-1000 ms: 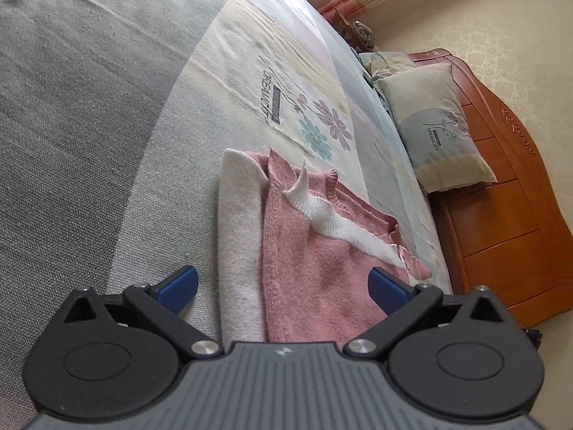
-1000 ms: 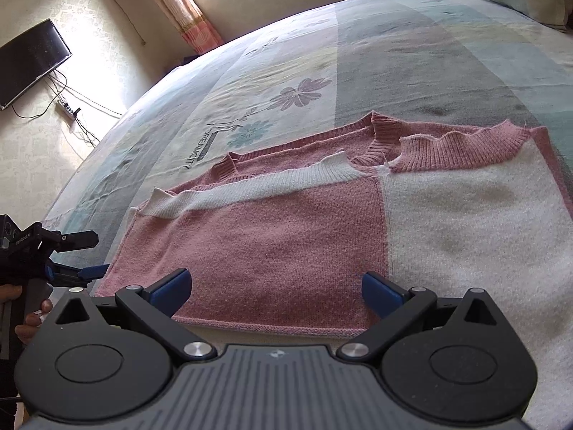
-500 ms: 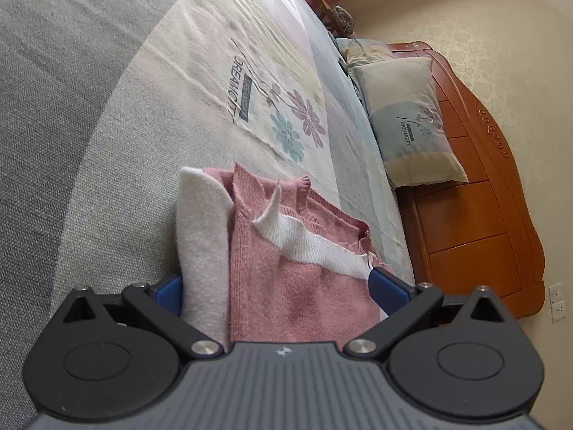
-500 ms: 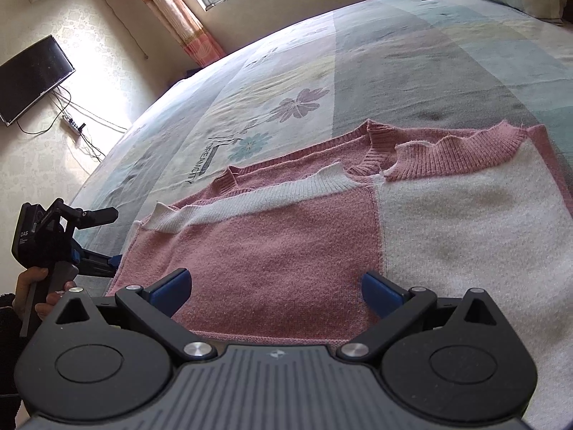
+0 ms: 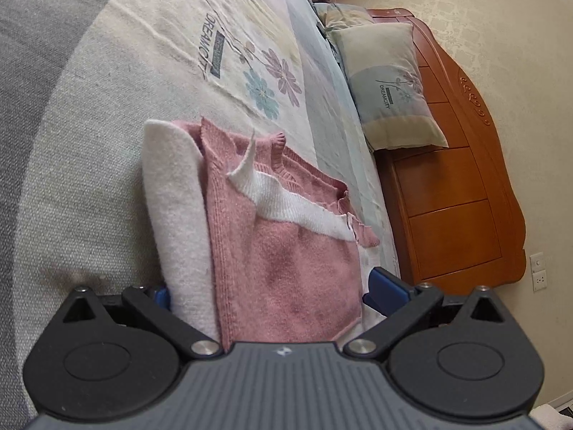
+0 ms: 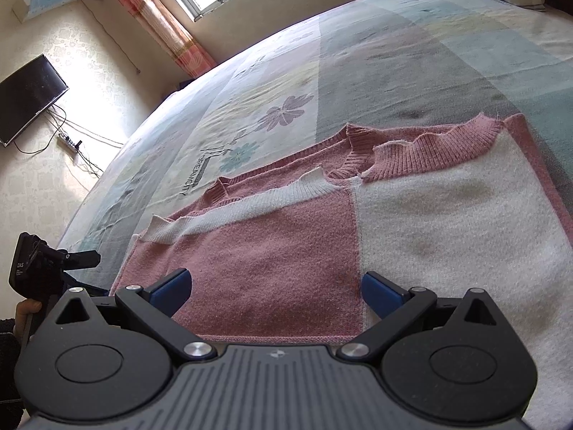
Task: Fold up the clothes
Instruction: 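Roll the left gripper and move it to the sweater's white side edge, then close the left gripper on the white side edge of the sweater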
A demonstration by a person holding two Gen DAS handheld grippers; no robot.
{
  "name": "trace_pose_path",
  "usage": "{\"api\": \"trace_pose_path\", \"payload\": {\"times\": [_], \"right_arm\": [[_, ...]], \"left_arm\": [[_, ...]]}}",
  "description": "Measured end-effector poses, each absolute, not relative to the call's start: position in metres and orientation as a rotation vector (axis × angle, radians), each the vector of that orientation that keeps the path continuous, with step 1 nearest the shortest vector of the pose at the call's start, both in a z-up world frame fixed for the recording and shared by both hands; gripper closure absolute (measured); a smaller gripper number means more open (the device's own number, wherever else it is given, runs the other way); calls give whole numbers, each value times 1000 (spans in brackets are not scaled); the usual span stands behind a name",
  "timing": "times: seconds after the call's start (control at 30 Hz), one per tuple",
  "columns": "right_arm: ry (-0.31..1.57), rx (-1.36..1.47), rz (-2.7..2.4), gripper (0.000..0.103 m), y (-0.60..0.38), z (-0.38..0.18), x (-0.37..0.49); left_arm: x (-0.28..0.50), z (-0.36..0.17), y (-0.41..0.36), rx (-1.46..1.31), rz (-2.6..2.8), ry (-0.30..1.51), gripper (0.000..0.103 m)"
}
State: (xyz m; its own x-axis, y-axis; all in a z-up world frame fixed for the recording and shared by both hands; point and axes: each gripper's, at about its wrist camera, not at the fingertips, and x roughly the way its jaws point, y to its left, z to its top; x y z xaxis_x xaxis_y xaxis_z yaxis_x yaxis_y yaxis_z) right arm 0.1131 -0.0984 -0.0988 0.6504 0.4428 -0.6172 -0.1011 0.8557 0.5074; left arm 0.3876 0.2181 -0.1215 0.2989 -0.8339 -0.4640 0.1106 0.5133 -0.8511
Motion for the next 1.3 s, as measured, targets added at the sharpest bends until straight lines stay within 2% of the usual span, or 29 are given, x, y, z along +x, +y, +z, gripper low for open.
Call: {"api": "trace_pose_path", "payload": {"times": [0.23, 0.5, 0.67, 0.8, 0.83, 0.87, 0.9, 0.93, 0.97, 1.13, 1.23, 1.3], "right_arm": [[813, 436, 332, 0, -91, -98, 115], [823, 416, 341, 0, -85, -98, 119], [824, 407, 336, 0, -84, -97, 117], [820, 409, 345, 0, -85, -96, 118], [820, 411, 345, 0, -85, -97, 119], [821, 413, 344, 0, -84, -98, 119], [822, 412, 344, 0, -84, -98, 119], [822, 411, 345, 0, -84, -98, 119], [822, 409, 346, 0, -83, -98, 118], [820, 406, 338, 0, -88, -99, 116], [818, 416, 337, 0, -89, -99, 116], [817, 408, 337, 0, -87, -99, 117]], "left_arm": [[367, -123, 222, -862, -821, 1109, 2], [397, -123, 203, -816, -873, 1109, 2], [383, -122, 203, -843, -924, 1160, 3], [383, -129, 204, -854, -933, 1132, 4], [385, -131, 206, -836, -900, 1149, 14], [387, -133, 207, -818, -868, 1166, 30], [390, -135, 208, -801, -836, 1183, 40], [392, -138, 210, -784, -804, 1200, 63], [394, -145, 214, -804, -778, 1217, 80], [393, -150, 215, -821, -770, 1216, 78], [395, -144, 209, -794, -796, 1220, 65], [397, -145, 205, -757, -797, 1222, 68]]}}
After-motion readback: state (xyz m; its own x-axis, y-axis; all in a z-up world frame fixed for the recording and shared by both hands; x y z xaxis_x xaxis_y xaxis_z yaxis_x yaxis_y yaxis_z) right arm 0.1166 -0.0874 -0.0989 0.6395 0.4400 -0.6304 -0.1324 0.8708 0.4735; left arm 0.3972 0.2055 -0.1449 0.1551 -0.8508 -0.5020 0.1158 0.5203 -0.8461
